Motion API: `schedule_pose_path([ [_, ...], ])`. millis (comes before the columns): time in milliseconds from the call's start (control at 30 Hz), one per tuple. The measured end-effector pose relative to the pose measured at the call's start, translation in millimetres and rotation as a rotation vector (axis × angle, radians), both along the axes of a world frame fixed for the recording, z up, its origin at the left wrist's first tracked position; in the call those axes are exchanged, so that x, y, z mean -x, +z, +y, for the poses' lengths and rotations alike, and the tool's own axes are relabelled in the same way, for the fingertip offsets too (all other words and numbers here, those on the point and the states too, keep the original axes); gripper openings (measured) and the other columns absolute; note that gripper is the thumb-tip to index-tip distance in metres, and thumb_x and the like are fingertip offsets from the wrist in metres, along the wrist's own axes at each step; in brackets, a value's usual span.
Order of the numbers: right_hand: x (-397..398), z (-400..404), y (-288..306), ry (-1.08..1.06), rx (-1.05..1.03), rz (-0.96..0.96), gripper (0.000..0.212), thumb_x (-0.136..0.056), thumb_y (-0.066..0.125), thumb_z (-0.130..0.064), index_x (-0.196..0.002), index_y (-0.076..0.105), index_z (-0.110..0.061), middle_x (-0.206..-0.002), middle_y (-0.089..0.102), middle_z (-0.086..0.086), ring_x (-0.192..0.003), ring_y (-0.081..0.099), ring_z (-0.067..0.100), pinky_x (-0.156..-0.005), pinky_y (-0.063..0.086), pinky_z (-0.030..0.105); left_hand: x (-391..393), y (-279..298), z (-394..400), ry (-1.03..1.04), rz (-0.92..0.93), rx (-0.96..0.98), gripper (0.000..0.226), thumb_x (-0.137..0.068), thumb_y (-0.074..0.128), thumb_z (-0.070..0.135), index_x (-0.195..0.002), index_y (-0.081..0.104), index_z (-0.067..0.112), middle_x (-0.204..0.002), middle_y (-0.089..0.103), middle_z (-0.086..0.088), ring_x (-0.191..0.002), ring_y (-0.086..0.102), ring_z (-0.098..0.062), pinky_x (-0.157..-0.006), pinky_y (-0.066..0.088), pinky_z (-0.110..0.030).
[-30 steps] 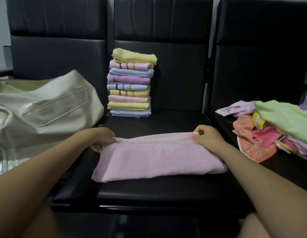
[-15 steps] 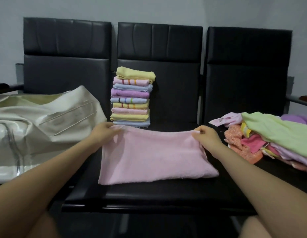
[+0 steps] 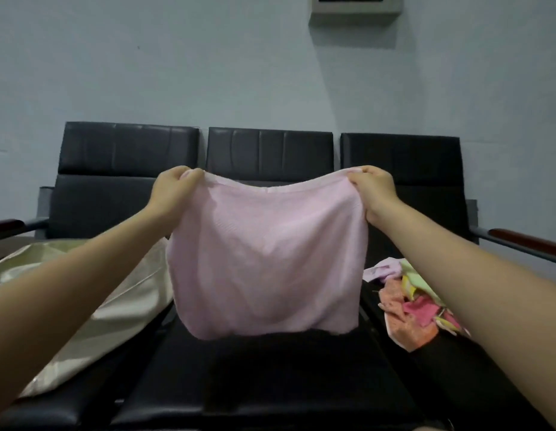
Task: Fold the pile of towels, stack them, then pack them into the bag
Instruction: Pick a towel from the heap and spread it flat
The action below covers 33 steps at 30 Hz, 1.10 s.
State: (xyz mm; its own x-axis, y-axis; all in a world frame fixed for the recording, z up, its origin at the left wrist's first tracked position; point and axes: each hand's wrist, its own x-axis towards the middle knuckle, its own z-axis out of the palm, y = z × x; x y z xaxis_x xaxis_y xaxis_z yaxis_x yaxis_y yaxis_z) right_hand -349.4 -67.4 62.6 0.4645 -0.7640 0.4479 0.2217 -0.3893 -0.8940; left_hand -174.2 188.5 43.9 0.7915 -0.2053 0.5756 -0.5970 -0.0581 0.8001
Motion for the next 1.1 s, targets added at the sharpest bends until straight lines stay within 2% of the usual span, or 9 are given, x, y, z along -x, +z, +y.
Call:
schedule_pose_path([
  [100,4.0,1.9,17.6,-0.007,-0.035,-0.021,0.021,-0.083,0.055,-0.001,-0.098,0.069,-0.004,-0.092,0.066,0.010,-0.082,0.061,0.022,-0.076,0.053,0.033,2.2,18.0,9.0,-0.046,0.188,0.018,0.016,-0.076,0.058,0.030,-0.076,0.056,0.014,-0.079,0.048,-0.007,-0.076,0.043,-0.021,-0.068,0.035,-0.033],
  [233,-0.5,-0.7,21.3,-0.006,-0.068,0.004,0.022,-0.078,0.057,0.002,-0.096,0.070,-0.001,-0.092,0.068,0.014,-0.079,0.062,0.024,-0.067,0.050,0.029,-1.8,17.7,15.6,-0.069,0.319,-0.126,0.009,-0.079,0.063,0.024,-0.074,0.063,0.016,-0.087,0.061,-0.008,-0.080,0.056,-0.028,-0.075,0.045,-0.037],
  [367,-21.0,-15.9,-3.6,-0.117,-0.016,0.148,0.021,-0.084,0.057,-0.005,-0.100,0.070,-0.006,-0.092,0.066,0.005,-0.078,0.060,0.018,-0.067,0.050,0.027,-24.9,-12.8,8.9,-0.087,0.246,-0.289,0.015,-0.085,0.062,0.025,-0.073,0.061,0.016,-0.080,0.052,-0.008,-0.071,0.049,-0.023,-0.064,0.039,-0.031],
  [467,-42.2,-37.6,-43.2,-0.280,0.111,0.405,0.022,-0.086,0.055,-0.011,-0.099,0.071,-0.013,-0.095,0.067,0.005,-0.083,0.062,0.023,-0.071,0.053,0.032,-46.4,-54.9,-8.9,-0.044,0.141,-0.442,0.015,-0.089,0.061,0.026,-0.084,0.066,0.013,-0.079,0.053,-0.005,-0.066,0.047,-0.017,-0.056,0.036,-0.027],
  [600,-77.3,-63.4,-108.4,-0.165,-0.047,0.589,0.031,-0.092,0.055,-0.009,-0.121,0.061,-0.001,-0.102,0.064,0.016,-0.069,0.057,0.020,-0.050,0.048,0.022,-78.6,-120.5,-44.4,-0.016,0.056,-0.672,0.021,-0.093,0.057,0.026,-0.091,0.065,0.007,-0.098,0.060,-0.008,-0.088,0.054,-0.023,-0.071,0.038,-0.029],
  [733,-123.2,-84.7,-168.0,-0.162,-0.147,0.649,0.048,-0.095,0.054,-0.046,-0.123,0.061,-0.008,-0.116,0.065,0.008,-0.092,0.062,0.023,-0.073,0.048,0.021,-120.9,-177.8,-76.8,0.032,0.067,-0.760,0.017,-0.096,0.053,0.021,-0.097,0.065,0.009,-0.107,0.062,-0.012,-0.094,0.052,-0.024,-0.069,0.029,-0.022],
  [867,-151.4,-112.9,-217.8,-0.126,-0.279,0.548,0.030,-0.092,0.060,-0.008,-0.122,0.061,-0.003,-0.114,0.066,0.016,-0.063,0.055,0.013,-0.049,0.047,0.016,-162.0,-220.9,-102.2,0.105,0.025,-0.859,0.026,-0.095,0.051,0.033,-0.082,0.057,0.011,-0.098,0.063,-0.006,-0.089,0.052,-0.027,-0.069,0.034,-0.030],
  [967,-173.5,-130.6,-247.0,-0.176,-0.238,0.548,0.038,-0.090,0.059,-0.006,-0.128,0.057,-0.011,-0.099,0.066,0.007,-0.055,0.056,0.011,-0.059,0.056,0.028,-182.7,-244.9,-118.8,0.116,-0.024,-0.849,0.020,-0.094,0.053,0.028,-0.085,0.059,0.012,-0.093,0.064,-0.006,-0.087,0.057,-0.029,-0.066,0.037,-0.032],
  [1100,-180.0,-126.0,-264.6,-0.062,-0.145,0.599,0.066,-0.093,0.051,-0.012,-0.153,0.023,-0.020,-0.137,0.045,0.008,-0.080,0.054,0.016,-0.082,0.053,0.035,-198.1,-264.5,-124.9,0.218,0.074,-0.831,0.023,-0.088,0.055,0.026,-0.107,0.058,0.013,-0.115,0.061,-0.015,-0.106,0.057,-0.037,-0.082,0.046,-0.040],
])
